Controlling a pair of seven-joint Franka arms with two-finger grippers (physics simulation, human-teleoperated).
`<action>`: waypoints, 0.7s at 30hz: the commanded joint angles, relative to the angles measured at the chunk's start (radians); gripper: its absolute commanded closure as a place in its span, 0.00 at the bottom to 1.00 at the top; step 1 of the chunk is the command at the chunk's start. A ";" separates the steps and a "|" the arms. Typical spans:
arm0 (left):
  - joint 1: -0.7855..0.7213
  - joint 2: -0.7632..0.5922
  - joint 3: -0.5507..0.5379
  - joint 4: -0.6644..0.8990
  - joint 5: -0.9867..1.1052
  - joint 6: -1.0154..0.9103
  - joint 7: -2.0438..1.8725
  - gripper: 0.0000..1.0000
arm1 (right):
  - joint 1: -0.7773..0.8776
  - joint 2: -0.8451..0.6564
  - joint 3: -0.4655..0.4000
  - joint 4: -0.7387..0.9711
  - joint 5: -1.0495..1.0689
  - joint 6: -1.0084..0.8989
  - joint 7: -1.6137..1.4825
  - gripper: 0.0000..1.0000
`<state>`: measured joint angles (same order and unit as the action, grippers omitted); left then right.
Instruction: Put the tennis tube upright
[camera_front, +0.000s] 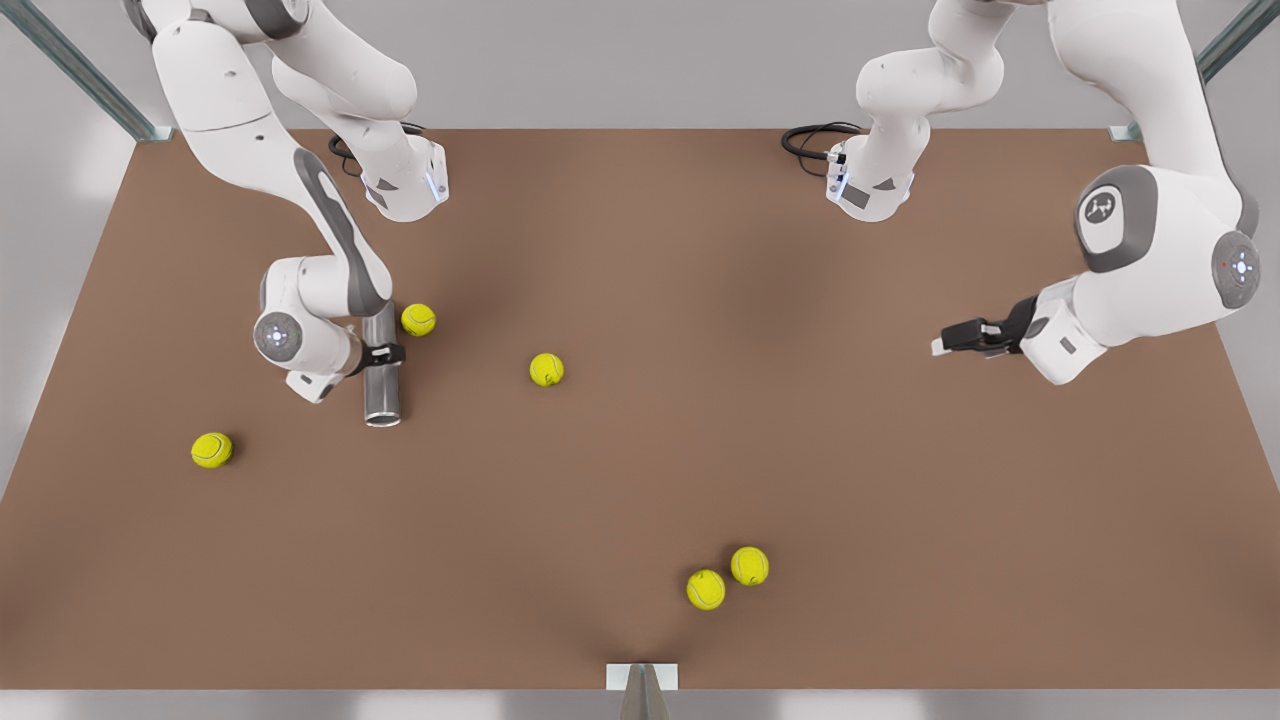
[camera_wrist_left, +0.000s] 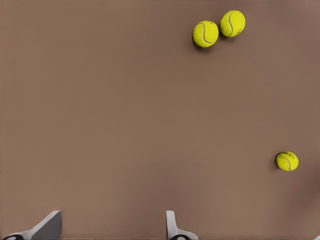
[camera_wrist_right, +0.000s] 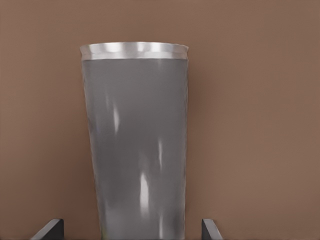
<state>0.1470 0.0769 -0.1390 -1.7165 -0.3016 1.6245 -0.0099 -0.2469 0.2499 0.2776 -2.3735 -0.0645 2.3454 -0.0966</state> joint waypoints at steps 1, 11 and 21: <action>-0.009 0.000 0.001 0.000 0.002 0.000 0.001 0.01 | 0.000 0.002 0.000 0.000 0.000 0.000 0.000 0.00; -0.029 -0.013 -0.085 0.003 0.036 -0.018 -0.087 0.01 | -0.005 0.052 -0.002 -0.007 -0.014 0.046 -0.002 0.00; -0.029 0.001 -0.090 0.000 0.038 0.015 -0.104 0.01 | -0.008 0.081 -0.006 -0.023 -0.026 0.097 -0.015 0.00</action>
<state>0.1190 0.0787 -0.2283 -1.7165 -0.2650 1.6404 -0.1135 -0.2547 0.3301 0.2715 -2.3961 -0.0904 2.4421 -0.1120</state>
